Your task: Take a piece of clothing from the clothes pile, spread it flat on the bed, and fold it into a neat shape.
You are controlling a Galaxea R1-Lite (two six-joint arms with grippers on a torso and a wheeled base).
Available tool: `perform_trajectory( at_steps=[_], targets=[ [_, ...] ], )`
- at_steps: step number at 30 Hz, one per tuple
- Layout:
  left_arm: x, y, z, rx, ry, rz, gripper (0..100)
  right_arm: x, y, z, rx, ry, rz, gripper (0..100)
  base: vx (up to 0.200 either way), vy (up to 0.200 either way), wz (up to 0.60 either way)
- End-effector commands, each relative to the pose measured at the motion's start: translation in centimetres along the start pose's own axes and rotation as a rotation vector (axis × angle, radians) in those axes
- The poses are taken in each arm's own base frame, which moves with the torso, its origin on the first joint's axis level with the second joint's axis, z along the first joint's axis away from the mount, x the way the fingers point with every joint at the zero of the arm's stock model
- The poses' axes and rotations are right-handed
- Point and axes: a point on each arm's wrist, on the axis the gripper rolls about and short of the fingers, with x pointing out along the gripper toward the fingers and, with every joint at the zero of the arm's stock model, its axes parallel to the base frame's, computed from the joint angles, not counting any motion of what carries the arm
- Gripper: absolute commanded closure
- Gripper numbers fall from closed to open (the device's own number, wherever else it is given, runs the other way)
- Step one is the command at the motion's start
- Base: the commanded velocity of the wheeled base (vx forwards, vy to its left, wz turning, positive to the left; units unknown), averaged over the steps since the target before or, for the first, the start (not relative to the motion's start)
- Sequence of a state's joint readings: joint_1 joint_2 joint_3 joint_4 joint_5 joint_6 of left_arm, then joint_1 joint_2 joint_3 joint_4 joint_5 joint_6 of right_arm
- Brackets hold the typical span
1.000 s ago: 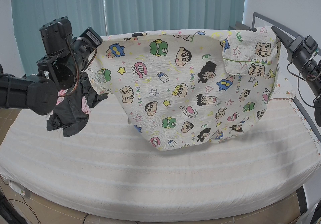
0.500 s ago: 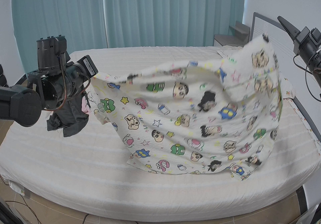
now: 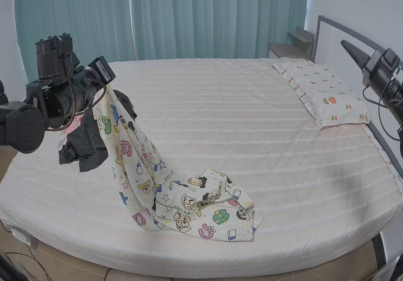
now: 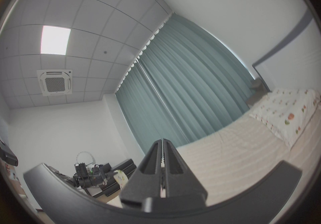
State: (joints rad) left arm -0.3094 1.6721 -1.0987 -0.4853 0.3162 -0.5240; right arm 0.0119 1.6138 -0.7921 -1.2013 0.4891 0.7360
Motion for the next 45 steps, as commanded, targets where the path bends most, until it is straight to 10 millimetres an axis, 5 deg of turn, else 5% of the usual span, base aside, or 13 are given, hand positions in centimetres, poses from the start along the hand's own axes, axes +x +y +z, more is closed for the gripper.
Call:
perform_trajectory(
  at_steps=[1,8,9,15,24,28,45],
  targets=[
    [0.0,-0.1,-1.4,-0.002,0.043,-0.004,100,-1.3,-4.0,-6.0,0.122,0.202,-0.113,100,0.000,0.000,0.00],
    [-0.5,-0.3,-2.3,-0.020,0.075,-0.012,100,-0.2,-6.8,-16.8,0.197,0.469,-0.139,100,0.000,0.000,0.00],
    [-0.6,-0.2,-2.4,-0.019,0.078,-0.010,100,0.1,-6.7,-18.1,0.194,0.489,-0.132,0,0.000,0.000,0.00],
    [-1.2,0.5,-3.1,-0.009,0.102,0.008,100,2.3,-5.1,-25.8,0.223,0.642,-0.065,0,0.000,0.000,0.00],
    [-1.7,0.9,-3.4,-0.029,0.115,0.017,100,3.0,-2.3,-34.3,0.242,0.822,0.035,0,0.000,0.000,0.00],
    [-1.7,0.9,-3.4,-0.056,0.116,0.020,100,3.6,-2.0,-36.6,0.230,0.876,0.050,0,0.000,0.000,0.00],
    [-2.3,-0.1,-3.9,-0.137,0.136,-0.006,100,6.1,-3.7,-41.0,0.066,0.960,-0.050,0,0.000,0.000,0.00]
  ],
)
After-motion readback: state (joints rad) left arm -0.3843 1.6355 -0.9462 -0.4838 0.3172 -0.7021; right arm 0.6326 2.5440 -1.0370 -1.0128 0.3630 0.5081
